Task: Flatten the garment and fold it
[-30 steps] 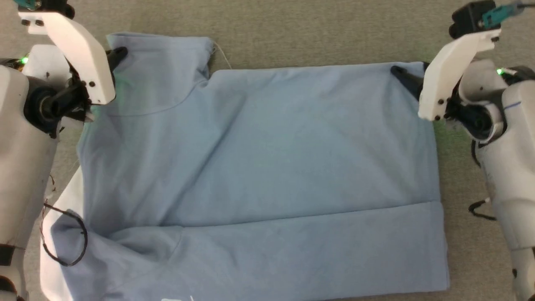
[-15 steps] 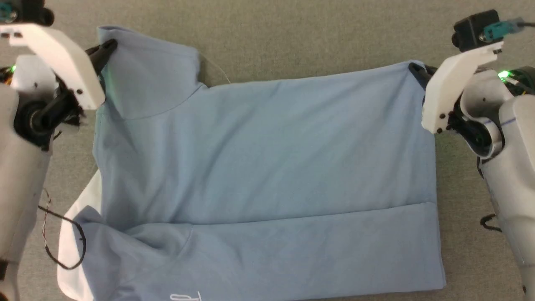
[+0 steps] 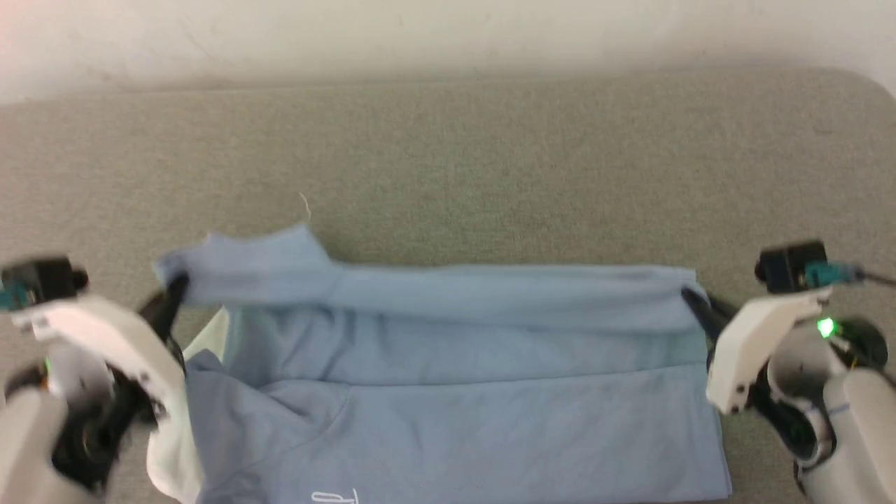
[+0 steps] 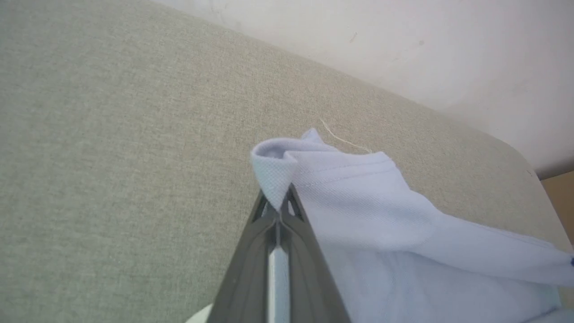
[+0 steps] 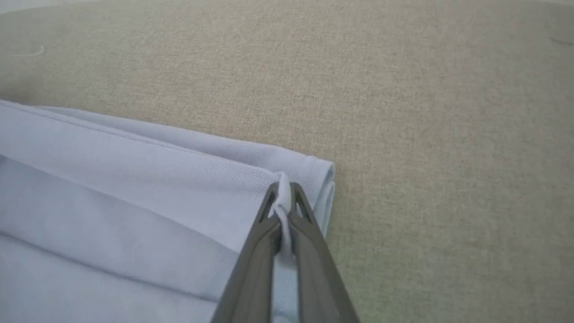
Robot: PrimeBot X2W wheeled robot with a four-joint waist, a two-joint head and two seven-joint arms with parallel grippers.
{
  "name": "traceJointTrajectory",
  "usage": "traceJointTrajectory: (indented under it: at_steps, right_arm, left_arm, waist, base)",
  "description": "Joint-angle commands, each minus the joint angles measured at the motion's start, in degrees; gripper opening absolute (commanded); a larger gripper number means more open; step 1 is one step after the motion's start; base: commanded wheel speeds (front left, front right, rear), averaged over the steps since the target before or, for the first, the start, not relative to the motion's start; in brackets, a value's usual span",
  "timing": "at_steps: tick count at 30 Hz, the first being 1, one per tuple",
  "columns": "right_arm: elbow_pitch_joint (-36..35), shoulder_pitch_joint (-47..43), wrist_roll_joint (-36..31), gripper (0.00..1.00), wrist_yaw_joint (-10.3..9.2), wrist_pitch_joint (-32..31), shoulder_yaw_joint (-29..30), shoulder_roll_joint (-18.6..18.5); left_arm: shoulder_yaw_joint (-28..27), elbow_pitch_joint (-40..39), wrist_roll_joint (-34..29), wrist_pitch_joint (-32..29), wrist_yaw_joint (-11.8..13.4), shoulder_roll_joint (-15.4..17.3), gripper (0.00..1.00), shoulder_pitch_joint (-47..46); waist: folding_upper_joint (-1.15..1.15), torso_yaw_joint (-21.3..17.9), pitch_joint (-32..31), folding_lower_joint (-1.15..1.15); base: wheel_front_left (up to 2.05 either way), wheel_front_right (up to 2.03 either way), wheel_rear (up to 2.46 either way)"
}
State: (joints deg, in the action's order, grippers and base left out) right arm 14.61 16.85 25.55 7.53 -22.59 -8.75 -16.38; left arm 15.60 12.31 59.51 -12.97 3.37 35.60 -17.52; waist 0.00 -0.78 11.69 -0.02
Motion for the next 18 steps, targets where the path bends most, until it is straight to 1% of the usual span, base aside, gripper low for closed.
traceJointTrajectory:
  at_steps: [1,4,7,9,10,11,12,13,15,18]
  right_arm:
    - [-0.26,-1.73,0.38,0.00,-0.04,0.12,0.89,0.41]
    - [-0.42,-6.07,0.51,0.00,-0.04,0.73,2.97,1.65]
    - [-0.49,-9.21,0.36,0.00,-0.04,1.93,4.95,2.91]
    - [-0.26,-11.05,0.27,0.18,-0.04,2.03,5.69,3.74]
    - [-0.15,-11.93,0.38,0.53,-0.04,2.01,5.97,4.16]
    - [-0.05,-12.77,0.62,1.00,-0.04,1.95,6.17,4.54]
    - [-0.14,-13.49,0.60,1.00,-0.04,2.22,6.34,4.73]
    - [-0.32,-14.22,0.53,1.00,-0.04,2.69,6.60,5.02]
    - [-1.05,-15.92,0.38,1.00,-0.04,3.00,6.68,5.52]
    - [-3.64,-18.95,-0.02,1.00,-0.04,3.45,7.03,5.82]
  left_arm:
    - [-0.40,-1.66,0.42,0.67,0.95,-0.11,0.00,2.81]
    - [-0.68,-5.95,0.75,1.65,3.36,-0.16,0.00,9.78]
    - [-0.81,-9.35,0.88,2.72,5.32,-0.61,0.00,14.84]
    - [-1.05,-10.66,0.96,3.49,6.38,-0.92,0.00,17.34]
    - [-1.18,-11.15,1.36,3.71,6.77,-1.31,0.00,18.47]
    - [-1.09,-11.65,1.40,3.87,7.01,-1.42,0.39,19.52]
    - [-1.02,-12.02,0.99,4.23,7.45,-1.32,0.96,20.41]
    - [-1.03,-12.37,0.68,4.71,7.87,-1.35,1.00,21.24]
    - [-1.23,-13.22,0.33,5.79,8.61,-1.61,1.00,22.83]
    - [-2.08,-14.46,-1.26,8.88,10.41,-1.94,1.00,25.03]
  waist:
    - [0.00,1.33,-2.72,0.02]
    - [0.00,1.65,-3.32,0.02]
    - [0.00,1.75,-3.51,0.02]
    - [0.00,1.57,-3.80,0.02]
    - [0.00,1.51,-3.93,0.02]
    - [0.00,1.42,-4.04,0.02]
    - [0.00,1.32,-4.17,0.02]
    - [0.00,1.16,-4.33,0.02]
    - [0.00,0.86,-4.72,0.02]
    - [0.00,0.51,-5.43,0.02]
  base:
    - [0.00,0.00,0.00]
    - [0.00,0.00,0.00]
    - [0.00,0.00,0.00]
    - [0.00,0.00,0.00]
    - [0.00,0.00,0.00]
    - [0.00,0.00,0.00]
    - [0.00,0.00,0.00]
    - [0.00,0.00,0.00]
    - [0.00,0.00,0.00]
    - [0.00,0.00,0.00]
